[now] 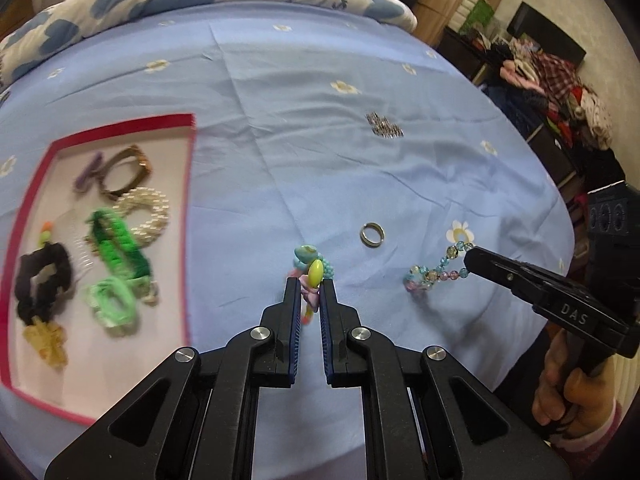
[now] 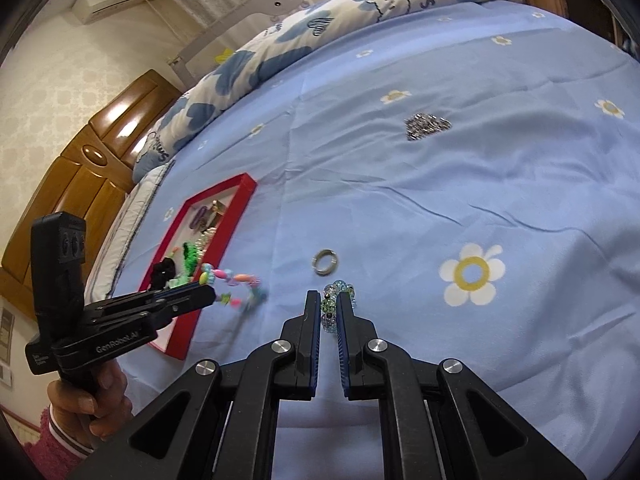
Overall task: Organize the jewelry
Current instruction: 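Grasp the pastel bead bracelet with left tool while right tool grasps crystal bead bracelet, then carry both bead bracelets into the box and open both tools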
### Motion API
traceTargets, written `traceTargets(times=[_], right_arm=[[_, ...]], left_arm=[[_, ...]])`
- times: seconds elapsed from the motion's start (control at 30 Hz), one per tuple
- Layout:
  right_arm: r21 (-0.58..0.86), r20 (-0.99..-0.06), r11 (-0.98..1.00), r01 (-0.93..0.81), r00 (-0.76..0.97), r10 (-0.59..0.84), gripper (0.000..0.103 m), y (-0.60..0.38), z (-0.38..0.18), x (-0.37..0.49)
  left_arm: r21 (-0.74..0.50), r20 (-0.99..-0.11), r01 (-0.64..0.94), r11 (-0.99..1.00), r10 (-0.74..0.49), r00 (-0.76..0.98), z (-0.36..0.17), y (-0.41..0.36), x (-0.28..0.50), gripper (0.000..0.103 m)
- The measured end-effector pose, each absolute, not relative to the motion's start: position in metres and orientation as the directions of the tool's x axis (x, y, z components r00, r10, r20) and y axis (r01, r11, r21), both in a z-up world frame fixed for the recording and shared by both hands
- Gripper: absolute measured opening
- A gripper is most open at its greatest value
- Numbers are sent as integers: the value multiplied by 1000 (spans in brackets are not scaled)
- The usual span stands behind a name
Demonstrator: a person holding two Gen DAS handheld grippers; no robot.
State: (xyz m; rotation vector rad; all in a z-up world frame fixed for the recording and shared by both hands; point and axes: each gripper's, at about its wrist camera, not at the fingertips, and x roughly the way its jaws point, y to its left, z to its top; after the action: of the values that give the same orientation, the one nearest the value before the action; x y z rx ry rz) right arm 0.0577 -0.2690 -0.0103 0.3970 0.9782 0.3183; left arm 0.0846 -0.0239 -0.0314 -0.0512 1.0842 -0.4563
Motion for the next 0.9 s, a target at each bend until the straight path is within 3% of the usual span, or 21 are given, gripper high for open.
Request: traceTargets(times=[0.9], right_arm=[[456, -682, 811, -366, 442, 583, 7, -127, 33, 63]], left_arm=[[-313, -795, 108, 944, -323, 514, -7, 116, 42, 8]])
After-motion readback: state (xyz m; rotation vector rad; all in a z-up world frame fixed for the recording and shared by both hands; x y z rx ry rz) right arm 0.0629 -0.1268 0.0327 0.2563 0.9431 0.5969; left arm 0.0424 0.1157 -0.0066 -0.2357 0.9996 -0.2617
